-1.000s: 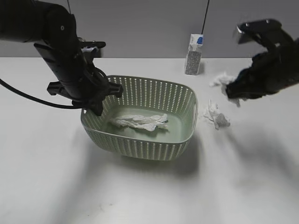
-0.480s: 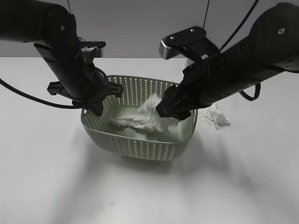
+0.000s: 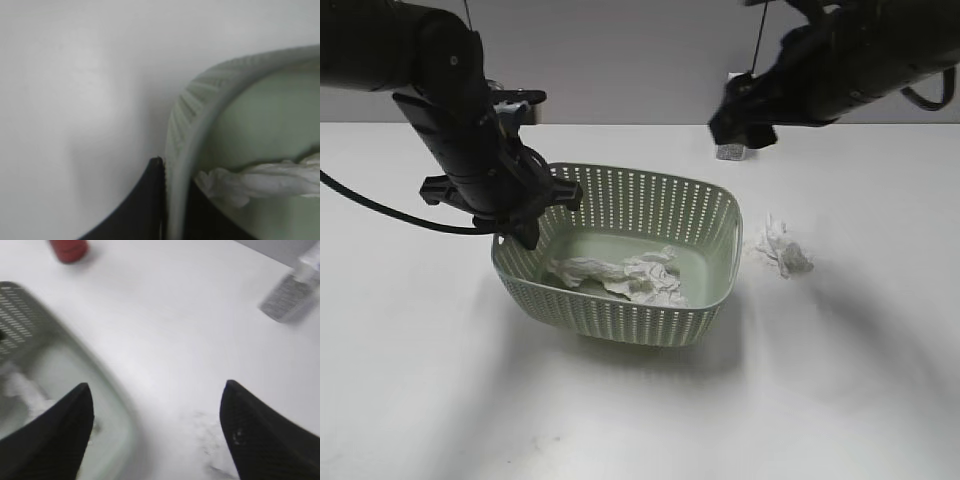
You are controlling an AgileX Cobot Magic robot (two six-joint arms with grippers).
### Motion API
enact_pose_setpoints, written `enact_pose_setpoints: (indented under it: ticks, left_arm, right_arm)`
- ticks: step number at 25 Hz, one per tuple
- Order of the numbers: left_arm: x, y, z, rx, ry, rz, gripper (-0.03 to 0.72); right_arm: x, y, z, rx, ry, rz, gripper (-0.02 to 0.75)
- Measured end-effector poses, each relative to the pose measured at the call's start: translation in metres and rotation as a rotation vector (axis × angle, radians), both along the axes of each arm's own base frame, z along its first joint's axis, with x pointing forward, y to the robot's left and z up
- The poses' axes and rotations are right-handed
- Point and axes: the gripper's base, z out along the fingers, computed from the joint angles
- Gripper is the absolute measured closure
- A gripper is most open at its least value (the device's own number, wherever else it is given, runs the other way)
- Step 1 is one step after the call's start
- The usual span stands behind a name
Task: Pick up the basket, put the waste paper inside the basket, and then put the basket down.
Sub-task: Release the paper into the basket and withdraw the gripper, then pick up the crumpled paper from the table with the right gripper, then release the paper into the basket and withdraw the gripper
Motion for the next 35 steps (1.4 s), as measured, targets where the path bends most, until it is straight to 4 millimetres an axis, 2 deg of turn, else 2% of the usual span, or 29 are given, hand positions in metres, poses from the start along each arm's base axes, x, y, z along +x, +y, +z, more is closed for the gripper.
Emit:
enact_pose_setpoints:
  ticks: [2, 5, 10, 14, 17, 19, 20, 21, 23, 25, 27, 30, 32, 35]
  left_arm:
    - [0.000, 0.000, 0.000, 0.002, 0.000, -0.001, 0.689]
    - [0.000, 0.000, 0.000, 0.002, -0.001, -0.001, 0.689]
    - [0.000, 0.000, 0.000, 0.002, -0.001, -0.001, 0.689]
    - [0.000, 0.000, 0.000, 0.002, -0.001, -0.001, 0.689]
    - [0.000, 0.000, 0.000, 0.002, -0.001, -0.001, 0.689]
    - [0.000, 0.000, 0.000, 0.002, -0.001, -0.001, 0.689]
    - [0.000, 0.000, 0.000, 0.002, -0.001, -0.001, 0.689]
    - [0.000, 0.000, 0.000, 0.002, -0.001, -0.001, 0.689]
    - [0.000, 0.000, 0.000, 0.002, -0.001, -0.001, 0.689]
    - [0.000, 0.000, 0.000, 0.002, -0.001, -0.001, 0.689]
    - [0.000, 0.000, 0.000, 0.002, -0.001, -0.001, 0.689]
    - [0.000, 0.000, 0.000, 0.002, -0.001, -0.001, 0.689]
    - [0.000, 0.000, 0.000, 0.002, -0.002, -0.001, 0.689]
    - [0.000, 0.000, 0.000, 0.000, -0.004, -0.001, 0.689]
  right_arm:
    - [0.020, -0.026, -0.015, -0.026, 0.038, -0.096, 0.143]
    - [0.042, -0.056, -0.057, -0.081, 0.160, -0.190, 0.144]
    - [0.054, -0.060, -0.120, -0.159, 0.311, -0.189, 0.144]
    - [0.056, -0.060, -0.150, -0.187, 0.369, -0.186, 0.149]
    - [0.056, -0.061, -0.157, -0.211, 0.373, -0.173, 0.241]
    - [0.056, -0.061, -0.158, -0.220, 0.370, -0.167, 0.419]
    - [0.057, -0.061, -0.155, -0.220, 0.363, -0.165, 0.538]
    - [0.058, -0.061, -0.152, -0.218, 0.356, -0.165, 0.610]
    - [0.060, -0.059, -0.136, -0.203, 0.320, -0.164, 0.699]
    - [0.062, -0.056, -0.105, -0.159, 0.270, -0.172, 0.725]
    - [0.058, -0.048, -0.064, -0.098, 0.209, -0.157, 0.734]
    - [0.034, -0.021, -0.011, -0.039, 0.103, -0.043, 0.734]
    - [0.015, 0.003, 0.009, -0.017, 0.055, 0.044, 0.734]
    - [-0.007, 0.037, 0.011, -0.013, 0.050, 0.156, 0.731]
